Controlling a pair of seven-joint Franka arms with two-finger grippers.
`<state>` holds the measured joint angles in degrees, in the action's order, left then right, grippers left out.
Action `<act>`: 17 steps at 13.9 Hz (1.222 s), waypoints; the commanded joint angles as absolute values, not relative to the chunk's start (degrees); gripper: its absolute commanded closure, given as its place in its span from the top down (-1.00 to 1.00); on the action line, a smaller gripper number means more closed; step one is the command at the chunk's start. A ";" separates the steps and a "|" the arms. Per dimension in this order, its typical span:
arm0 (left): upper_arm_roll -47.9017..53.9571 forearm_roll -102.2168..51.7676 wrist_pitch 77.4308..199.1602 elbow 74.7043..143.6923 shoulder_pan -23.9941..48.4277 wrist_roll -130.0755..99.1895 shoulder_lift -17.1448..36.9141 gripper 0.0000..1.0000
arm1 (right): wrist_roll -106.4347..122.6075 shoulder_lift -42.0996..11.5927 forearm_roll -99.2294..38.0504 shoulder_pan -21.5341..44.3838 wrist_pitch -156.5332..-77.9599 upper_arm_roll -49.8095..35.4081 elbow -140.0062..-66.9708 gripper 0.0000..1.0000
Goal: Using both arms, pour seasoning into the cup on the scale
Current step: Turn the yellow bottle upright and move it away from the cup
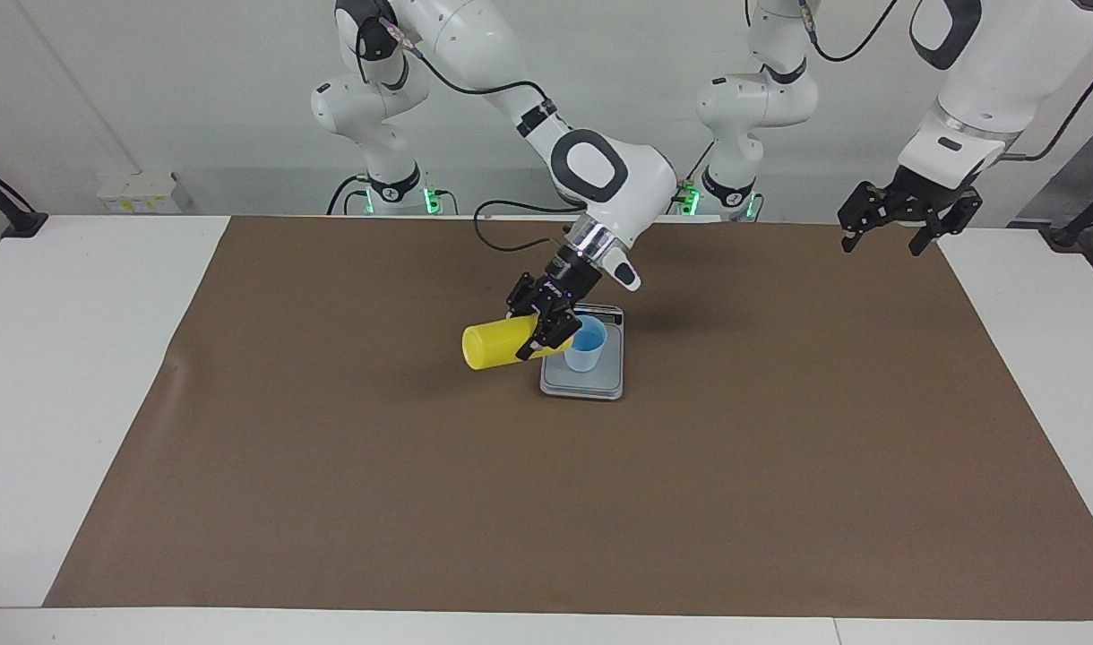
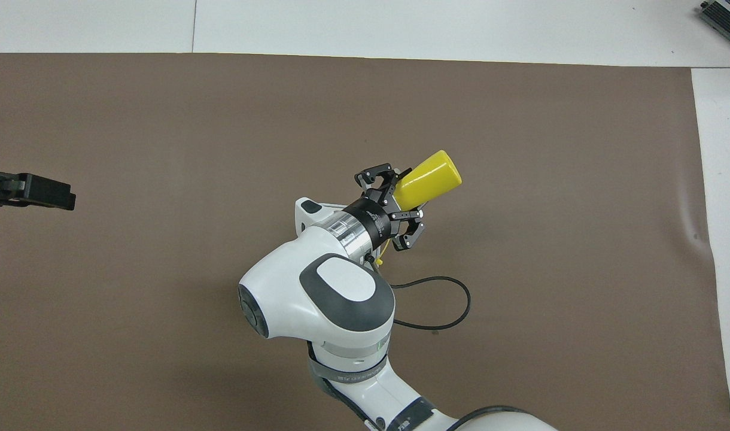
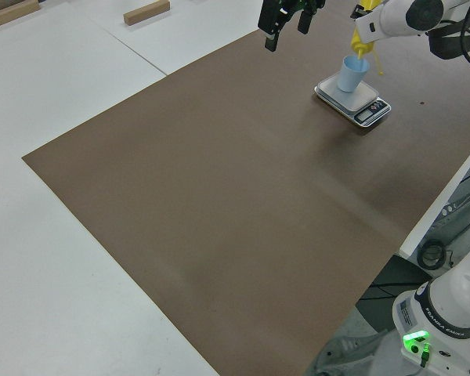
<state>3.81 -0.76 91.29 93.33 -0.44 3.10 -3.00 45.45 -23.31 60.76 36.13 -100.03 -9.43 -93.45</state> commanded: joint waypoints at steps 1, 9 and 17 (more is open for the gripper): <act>3.52 -0.44 90.53 93.43 0.09 2.64 -3.69 1.00 | 45.26 -18.29 53.30 31.39 -104.49 -10.28 -95.62 -1.00; 3.60 -0.44 91.05 93.87 0.18 2.64 -3.78 1.00 | 44.65 -13.89 32.99 24.36 -105.56 -10.28 -95.10 -1.00; 3.52 -0.44 91.14 93.95 0.18 2.72 -3.78 1.00 | 44.91 -10.64 3.38 8.72 -105.73 -10.11 -94.83 -1.00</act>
<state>3.92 -0.76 91.29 93.33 -0.42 3.10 -3.00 45.24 -12.91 8.75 12.15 -104.78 -9.29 -93.53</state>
